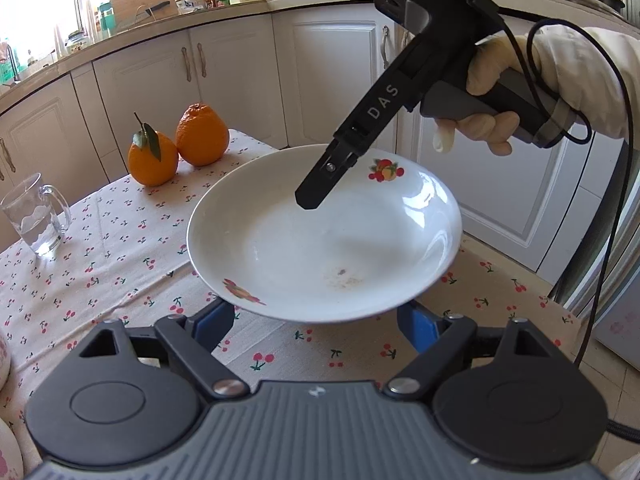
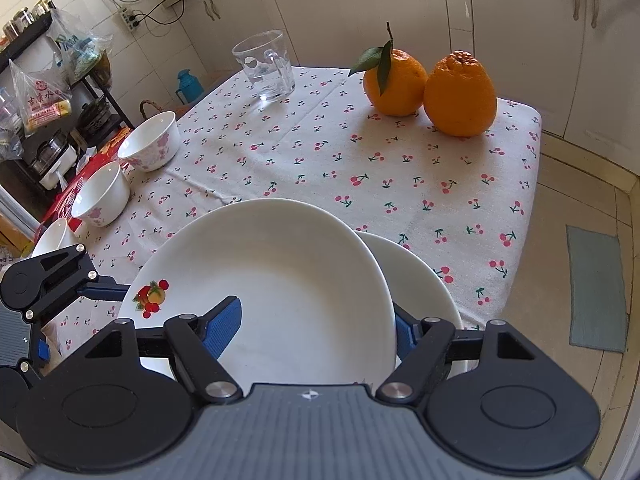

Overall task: Organize plates and bowls
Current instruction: 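Lower the flowered plate onto the stack and open the right tool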

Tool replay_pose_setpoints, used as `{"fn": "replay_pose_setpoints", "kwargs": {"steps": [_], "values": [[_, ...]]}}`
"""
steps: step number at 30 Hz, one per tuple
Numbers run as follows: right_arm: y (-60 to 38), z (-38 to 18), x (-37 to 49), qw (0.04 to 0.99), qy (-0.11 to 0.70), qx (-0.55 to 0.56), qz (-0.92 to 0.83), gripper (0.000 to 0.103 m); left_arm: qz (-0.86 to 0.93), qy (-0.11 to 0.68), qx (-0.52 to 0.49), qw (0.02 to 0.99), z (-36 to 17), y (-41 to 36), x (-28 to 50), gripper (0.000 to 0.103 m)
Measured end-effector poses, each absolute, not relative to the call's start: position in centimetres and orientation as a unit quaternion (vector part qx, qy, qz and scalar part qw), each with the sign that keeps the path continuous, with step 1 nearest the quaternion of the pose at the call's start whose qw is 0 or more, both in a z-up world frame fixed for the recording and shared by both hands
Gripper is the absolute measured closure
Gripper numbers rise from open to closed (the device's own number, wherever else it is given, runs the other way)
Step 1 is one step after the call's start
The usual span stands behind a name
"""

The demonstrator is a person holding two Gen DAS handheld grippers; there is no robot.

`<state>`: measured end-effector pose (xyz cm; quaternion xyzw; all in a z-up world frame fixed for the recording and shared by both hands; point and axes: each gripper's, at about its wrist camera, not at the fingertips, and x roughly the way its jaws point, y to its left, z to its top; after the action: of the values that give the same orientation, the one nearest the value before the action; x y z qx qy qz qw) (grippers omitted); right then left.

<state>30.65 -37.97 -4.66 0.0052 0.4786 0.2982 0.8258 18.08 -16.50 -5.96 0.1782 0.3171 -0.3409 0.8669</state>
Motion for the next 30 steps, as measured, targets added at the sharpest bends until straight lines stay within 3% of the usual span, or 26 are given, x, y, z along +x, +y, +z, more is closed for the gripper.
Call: {"fn": "replay_pose_setpoints", "kwargs": {"steps": [30], "values": [[-41.0, -4.2, 26.8, 0.847, 0.486, 0.01, 0.213, 0.022, -0.378, 0.329, 0.175, 0.847, -7.2, -18.0, 20.2, 0.012]]}}
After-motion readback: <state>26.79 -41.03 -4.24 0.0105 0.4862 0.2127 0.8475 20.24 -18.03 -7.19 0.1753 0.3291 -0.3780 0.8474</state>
